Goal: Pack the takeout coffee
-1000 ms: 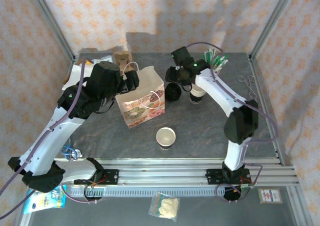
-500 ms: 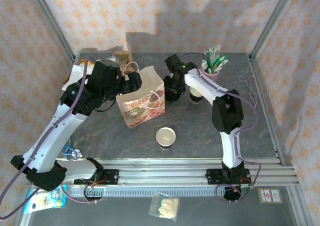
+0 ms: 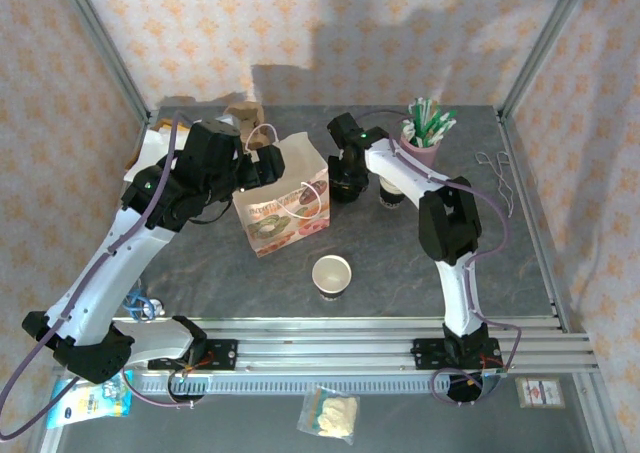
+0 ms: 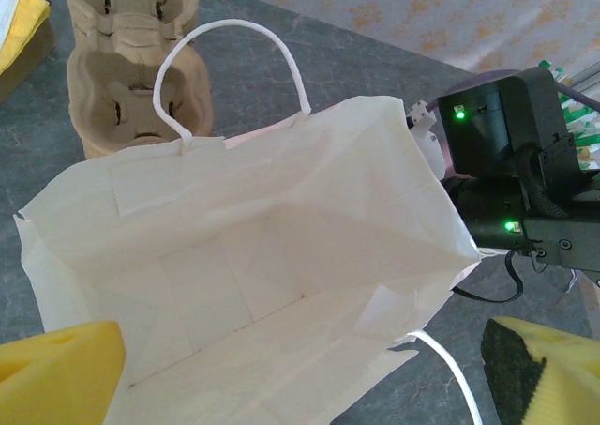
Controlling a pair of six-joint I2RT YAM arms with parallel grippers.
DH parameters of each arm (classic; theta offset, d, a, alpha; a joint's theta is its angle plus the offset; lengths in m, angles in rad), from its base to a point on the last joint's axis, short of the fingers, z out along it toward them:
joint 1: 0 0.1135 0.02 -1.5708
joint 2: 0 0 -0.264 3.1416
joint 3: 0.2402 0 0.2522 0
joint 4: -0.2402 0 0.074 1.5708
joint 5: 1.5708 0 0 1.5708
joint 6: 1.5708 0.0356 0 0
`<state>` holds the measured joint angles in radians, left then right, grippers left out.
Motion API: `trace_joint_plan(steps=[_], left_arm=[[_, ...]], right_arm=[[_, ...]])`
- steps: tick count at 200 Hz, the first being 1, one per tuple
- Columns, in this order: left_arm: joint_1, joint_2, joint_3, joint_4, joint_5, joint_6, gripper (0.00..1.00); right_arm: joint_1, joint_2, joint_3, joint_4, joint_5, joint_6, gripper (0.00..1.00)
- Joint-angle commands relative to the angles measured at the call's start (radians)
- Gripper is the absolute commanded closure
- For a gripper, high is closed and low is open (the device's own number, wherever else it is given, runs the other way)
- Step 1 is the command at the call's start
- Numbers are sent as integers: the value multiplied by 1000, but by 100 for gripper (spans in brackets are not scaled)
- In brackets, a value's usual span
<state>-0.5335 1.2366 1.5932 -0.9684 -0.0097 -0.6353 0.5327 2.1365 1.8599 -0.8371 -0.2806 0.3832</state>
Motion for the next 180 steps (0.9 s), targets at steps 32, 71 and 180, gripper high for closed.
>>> trace_joint_plan(steps=[32,71,180], left_arm=[[15,-20,-10,23,8,6,1],[15,-23,-6,20,11,2,1],[15,-79,-7,31,20,-1,1]], right_arm=[[-5,-4,33,-1,50,-13,81],[-5,-21,41,-9,64,-16,87],[-5,-152,58,-61,81,-3,92]])
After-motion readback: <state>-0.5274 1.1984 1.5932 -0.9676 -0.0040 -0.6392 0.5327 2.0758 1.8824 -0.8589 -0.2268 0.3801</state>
